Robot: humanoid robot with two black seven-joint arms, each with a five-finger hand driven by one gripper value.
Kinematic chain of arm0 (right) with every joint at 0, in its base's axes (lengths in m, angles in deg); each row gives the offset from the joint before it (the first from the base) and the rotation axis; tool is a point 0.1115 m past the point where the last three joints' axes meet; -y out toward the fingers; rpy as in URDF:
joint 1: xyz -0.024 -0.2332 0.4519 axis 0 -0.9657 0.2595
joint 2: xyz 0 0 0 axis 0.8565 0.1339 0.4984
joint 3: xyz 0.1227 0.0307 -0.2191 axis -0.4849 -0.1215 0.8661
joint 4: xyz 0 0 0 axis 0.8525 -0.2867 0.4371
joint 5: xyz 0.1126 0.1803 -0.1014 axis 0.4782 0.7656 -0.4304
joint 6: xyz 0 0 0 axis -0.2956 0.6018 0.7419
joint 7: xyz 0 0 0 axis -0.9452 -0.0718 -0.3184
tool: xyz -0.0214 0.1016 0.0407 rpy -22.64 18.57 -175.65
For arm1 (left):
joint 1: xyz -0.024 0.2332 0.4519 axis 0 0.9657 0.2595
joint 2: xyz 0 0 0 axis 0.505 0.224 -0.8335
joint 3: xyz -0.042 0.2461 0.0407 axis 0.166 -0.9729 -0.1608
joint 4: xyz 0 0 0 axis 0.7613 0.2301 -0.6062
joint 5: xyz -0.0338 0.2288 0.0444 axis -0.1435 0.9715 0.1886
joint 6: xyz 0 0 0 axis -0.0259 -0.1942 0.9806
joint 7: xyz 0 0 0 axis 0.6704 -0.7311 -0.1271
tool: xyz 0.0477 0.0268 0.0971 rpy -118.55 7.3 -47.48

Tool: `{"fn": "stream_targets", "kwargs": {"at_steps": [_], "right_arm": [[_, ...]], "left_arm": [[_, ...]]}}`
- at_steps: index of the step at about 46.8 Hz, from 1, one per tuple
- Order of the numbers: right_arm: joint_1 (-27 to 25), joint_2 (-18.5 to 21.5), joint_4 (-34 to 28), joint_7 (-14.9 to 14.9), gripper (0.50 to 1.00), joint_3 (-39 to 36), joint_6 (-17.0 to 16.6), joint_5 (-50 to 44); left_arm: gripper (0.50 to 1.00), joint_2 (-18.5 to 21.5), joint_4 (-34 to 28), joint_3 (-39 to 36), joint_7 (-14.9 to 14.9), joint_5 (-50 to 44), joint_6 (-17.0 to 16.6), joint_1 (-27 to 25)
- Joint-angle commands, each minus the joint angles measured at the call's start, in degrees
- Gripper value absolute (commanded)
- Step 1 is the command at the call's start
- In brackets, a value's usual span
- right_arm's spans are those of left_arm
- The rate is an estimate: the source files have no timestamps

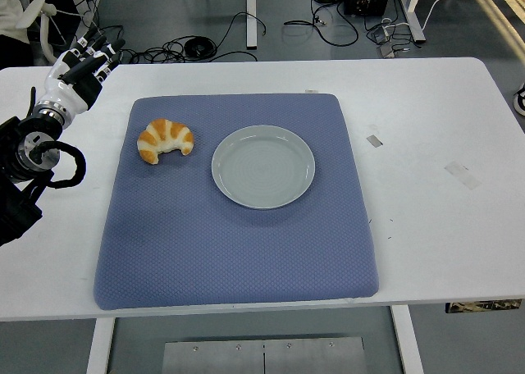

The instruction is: Place the bread on the table

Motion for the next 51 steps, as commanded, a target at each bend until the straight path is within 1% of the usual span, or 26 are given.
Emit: {"fn": "stream_targets", "kwargs": {"at_steps": [1, 7, 14, 19, 27, 51], "right_arm": [[0.0, 0.0, 0.0, 0.0, 1.0, 0.0, 0.0, 0.0], [0.0, 0.0, 0.0, 0.0, 1.0, 0.0, 0.0, 0.0], [0.09, 0.0, 0.7, 0.0, 1.0, -0.09, -0.09, 0.0], [-0.09, 0.0, -0.09, 0.0, 1.0, 0.0, 0.09, 0.0], [-0.18, 0.0, 0.17, 0.0, 1.0, -0.09, 0.0, 0.0], [0.17, 0.0, 0.62, 0.0, 1.0, 0.0, -0.09, 0.0]], "left_arm": [[0.981, -0.16, 0.08, -0.14, 0.19, 0.09, 0.43, 0.13], [0.981, -0.6, 0.25, -0.14, 1.68, 0.09, 2.01, 0.3], [0.981, -0.6, 0.25, -0.22, 1.59, 0.09, 1.92, 0.3], [0.981, -0.6, 0.25, -0.22, 1.59, 0.09, 1.92, 0.39], [0.981, -0.43, 0.25, -0.31, 1.59, 0.7, 2.1, 1.62], [0.981, -0.43, 0.25, -0.75, 1.5, 0.88, 2.1, 1.62]]}}
